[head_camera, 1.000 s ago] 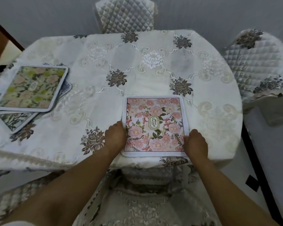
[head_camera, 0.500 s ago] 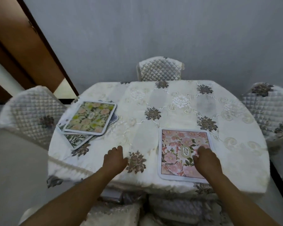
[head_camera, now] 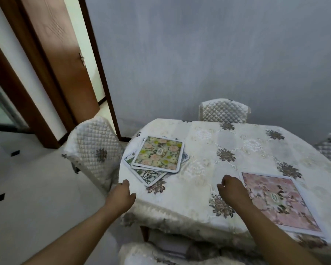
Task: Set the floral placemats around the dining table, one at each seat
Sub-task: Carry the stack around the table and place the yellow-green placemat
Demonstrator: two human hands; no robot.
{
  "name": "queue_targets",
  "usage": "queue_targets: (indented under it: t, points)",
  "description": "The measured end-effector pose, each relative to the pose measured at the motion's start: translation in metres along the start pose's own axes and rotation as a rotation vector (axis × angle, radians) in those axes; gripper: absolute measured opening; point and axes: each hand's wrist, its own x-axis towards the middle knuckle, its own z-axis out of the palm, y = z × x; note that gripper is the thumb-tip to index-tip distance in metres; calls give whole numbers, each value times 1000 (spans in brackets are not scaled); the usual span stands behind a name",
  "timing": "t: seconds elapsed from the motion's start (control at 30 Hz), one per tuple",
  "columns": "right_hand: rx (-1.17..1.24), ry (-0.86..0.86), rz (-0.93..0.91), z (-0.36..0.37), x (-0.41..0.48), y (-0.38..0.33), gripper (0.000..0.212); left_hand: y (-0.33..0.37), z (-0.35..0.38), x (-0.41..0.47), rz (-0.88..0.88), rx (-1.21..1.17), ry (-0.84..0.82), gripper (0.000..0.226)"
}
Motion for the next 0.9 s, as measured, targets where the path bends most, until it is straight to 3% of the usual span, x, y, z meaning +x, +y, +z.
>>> queue_targets:
  t: [0.23, 0.57, 0.9]
  points:
    - [31, -25, 15, 28, 19, -57, 19, -36, -13, 49, 13, -61, -10, 41]
    - [19, -50, 23, 74, 92, -115, 22, -68, -27, 123, 55, 32, 16, 40]
    - [-293, -6, -51, 121, 108, -232, 23, -157, -54, 210, 264, 238, 7, 51]
